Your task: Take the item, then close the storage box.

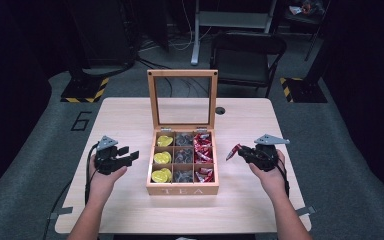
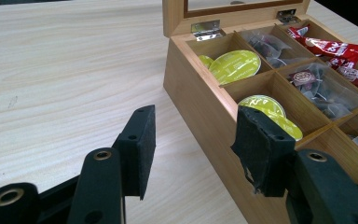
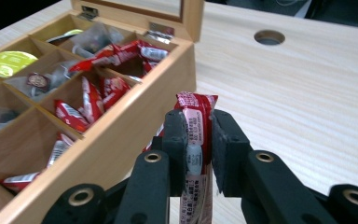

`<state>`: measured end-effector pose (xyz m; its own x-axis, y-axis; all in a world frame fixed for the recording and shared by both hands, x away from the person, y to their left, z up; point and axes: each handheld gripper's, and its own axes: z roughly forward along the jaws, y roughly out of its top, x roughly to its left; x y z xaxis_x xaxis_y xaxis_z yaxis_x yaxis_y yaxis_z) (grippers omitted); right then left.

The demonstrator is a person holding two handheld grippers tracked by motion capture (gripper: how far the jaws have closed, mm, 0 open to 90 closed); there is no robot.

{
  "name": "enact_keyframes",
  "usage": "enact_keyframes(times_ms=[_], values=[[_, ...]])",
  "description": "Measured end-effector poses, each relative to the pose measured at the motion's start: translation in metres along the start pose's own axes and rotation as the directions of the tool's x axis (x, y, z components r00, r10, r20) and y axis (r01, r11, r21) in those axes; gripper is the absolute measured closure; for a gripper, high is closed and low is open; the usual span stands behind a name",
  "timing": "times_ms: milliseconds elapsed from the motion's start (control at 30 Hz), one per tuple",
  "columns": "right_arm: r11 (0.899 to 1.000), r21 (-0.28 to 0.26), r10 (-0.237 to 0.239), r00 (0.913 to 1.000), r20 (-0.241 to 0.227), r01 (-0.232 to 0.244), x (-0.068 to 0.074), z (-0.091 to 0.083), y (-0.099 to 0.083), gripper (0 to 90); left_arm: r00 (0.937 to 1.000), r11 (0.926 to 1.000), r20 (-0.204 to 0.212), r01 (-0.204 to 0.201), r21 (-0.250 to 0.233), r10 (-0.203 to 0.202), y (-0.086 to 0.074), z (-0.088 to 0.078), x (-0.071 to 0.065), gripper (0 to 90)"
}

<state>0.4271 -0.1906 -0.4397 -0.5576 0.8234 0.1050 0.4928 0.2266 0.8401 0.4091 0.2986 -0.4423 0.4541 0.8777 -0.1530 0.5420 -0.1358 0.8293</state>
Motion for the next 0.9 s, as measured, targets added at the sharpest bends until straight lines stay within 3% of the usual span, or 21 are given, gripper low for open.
enact_keyframes(times_ms=[333, 900], values=[[0.999, 0.033, 0.034, 0.9989, 0.032, -0.035, -0.015, 0.009, -0.014, 76.4, 1.0, 1.0, 0.003, -0.002, -0.003, 0.002, 0.0, 0.0, 0.0, 48.4], [0.993, 0.082, 0.076, 0.9955, 0.057, -0.081, -0.029, 0.019, -0.031, 76.2, 1.0, 1.0, 0.005, -0.003, 0.001, 0.003, 0.0, 0.001, -0.001, 48.4]])
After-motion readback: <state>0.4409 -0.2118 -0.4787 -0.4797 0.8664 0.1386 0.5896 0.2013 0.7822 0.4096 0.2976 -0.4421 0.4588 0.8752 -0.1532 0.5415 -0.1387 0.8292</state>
